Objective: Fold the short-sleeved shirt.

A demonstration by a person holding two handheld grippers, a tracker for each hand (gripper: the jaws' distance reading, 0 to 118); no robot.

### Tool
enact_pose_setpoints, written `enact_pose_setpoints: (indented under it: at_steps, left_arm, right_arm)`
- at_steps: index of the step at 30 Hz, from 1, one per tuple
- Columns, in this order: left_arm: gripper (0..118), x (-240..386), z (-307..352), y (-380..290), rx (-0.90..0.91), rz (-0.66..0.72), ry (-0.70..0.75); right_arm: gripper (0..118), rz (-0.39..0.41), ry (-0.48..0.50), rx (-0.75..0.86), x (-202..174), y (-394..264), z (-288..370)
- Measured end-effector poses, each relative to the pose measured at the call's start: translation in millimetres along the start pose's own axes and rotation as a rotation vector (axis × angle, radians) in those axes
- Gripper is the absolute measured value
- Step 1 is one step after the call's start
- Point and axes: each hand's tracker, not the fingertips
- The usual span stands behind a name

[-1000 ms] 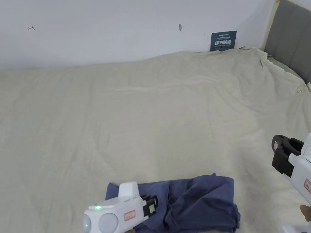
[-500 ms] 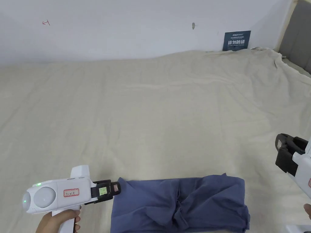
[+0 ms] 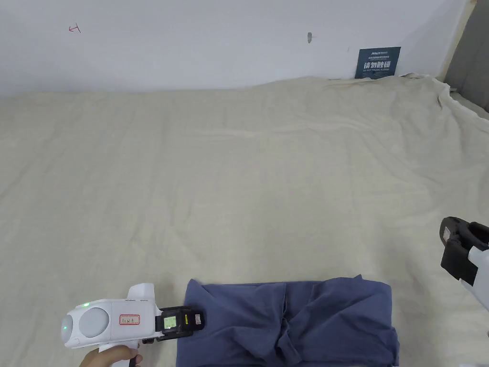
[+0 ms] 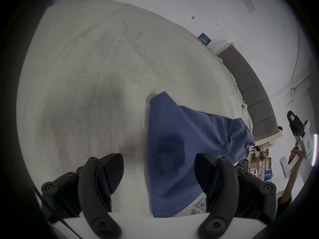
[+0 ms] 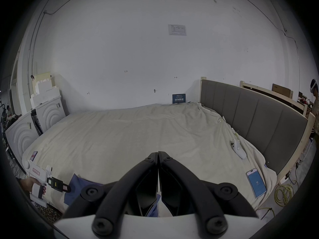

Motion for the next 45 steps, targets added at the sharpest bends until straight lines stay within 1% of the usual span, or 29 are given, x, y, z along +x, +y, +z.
enact_pose_setpoints:
  at_steps: [2,3,4,7,8,9,10,11,14,16,19,22,25,27,30,35,36,38,41,45]
  left_arm:
    - [89,4.3,1.5,2.0,0.011,-0.003,-0.014]
    - [86,6.1,0.9,3.5,0.010,0.000,-0.026]
    - [79,7.5,-0.7,4.4,0.008,0.002,-0.041]
    - [54,14.7,-8.4,5.8,-0.010,-0.023,-0.066]
    - [50,18.4,-12.1,5.4,-0.024,-0.044,-0.062]
    - [43,22.0,-15.2,4.7,-0.035,-0.072,-0.048]
    - [25,25.5,-16.0,3.2,-0.032,-0.080,-0.035]
    - [15,26.5,-16.4,3.7,-0.032,-0.078,-0.023]
    - [11,23.7,-14.1,4.2,-0.036,-0.050,-0.034]
    - [9,27.8,-8.3,3.0,-0.023,-0.072,-0.015]
    - [8,30.8,5.5,3.8,-0.007,-0.075,-0.008]
    - [8,24.1,25.9,7.3,0.009,-0.047,-0.022]
    - [7,13.3,48.1,9.1,0.023,-0.044,0.045]
    - [7,1.8,64.7,9.7,0.025,-0.005,0.086]
    - [7,-10.3,92.6,10.0,0.040,0.004,0.138]
    - [7,-13.8,126.9,9.3,0.062,-0.006,0.207]
    - [7,-12.7,131.4,10.7,0.061,0.010,0.226]
    - [7,-7.0,136.7,12.0,0.065,0.020,0.238]
    - [7,20.0,135.3,16.3,0.051,0.008,0.273]
    - [8,69.2,121.0,27.5,0.004,-0.065,0.240]
  right_arm:
    - [0,0.002,-0.004,-0.005,0.5,-0.9,-1.0]
    - [0,0.002,-0.006,-0.008,0.9,-1.4,-1.7]
    - [0,0.002,-0.006,-0.010,1.3,-2.0,-2.5]
    - [0,0.001,-0.007,-0.016,2.0,-2.3,-4.6]
    - [0,0.000,-0.007,-0.016,2.1,-2.3,-4.9]
    - [0,0.000,-0.007,-0.017,2.3,-2.1,-5.2]
    - [0,-0.002,-0.008,-0.015,2.4,-1.8,-5.3]
    - [0,-0.003,-0.008,-0.014,2.5,-1.5,-5.3]
    - [0,-0.007,-0.006,-0.011,3.0,-0.9,-5.5]
    - [0,-0.008,-0.006,-0.011,3.4,-0.5,-5.2]
    - [0,-0.009,-0.004,-0.009,4.2,0.6,-4.2]
    - [0,-0.005,-0.002,-0.004,4.2,2.3,-2.9]
    - [0,-0.002,0.006,0.002,2.9,4.3,-0.8]
    - [0,0.002,0.011,0.005,1.9,5.0,-0.2]
    - [0,0.003,0.021,0.007,-0.5,5.3,0.5]
    - [0,0.006,0.038,0.011,-6.8,5.4,0.4]
    - [0,0.005,0.043,0.013,-7.9,5.2,0.1]
    - [0,0.010,0.048,0.015,-10.2,5.3,-0.6]
    - [0,0.016,0.056,0.016,-12.1,5.1,-1.1]
    - [0,0.018,0.066,0.018,-13.0,4.1,-1.2]
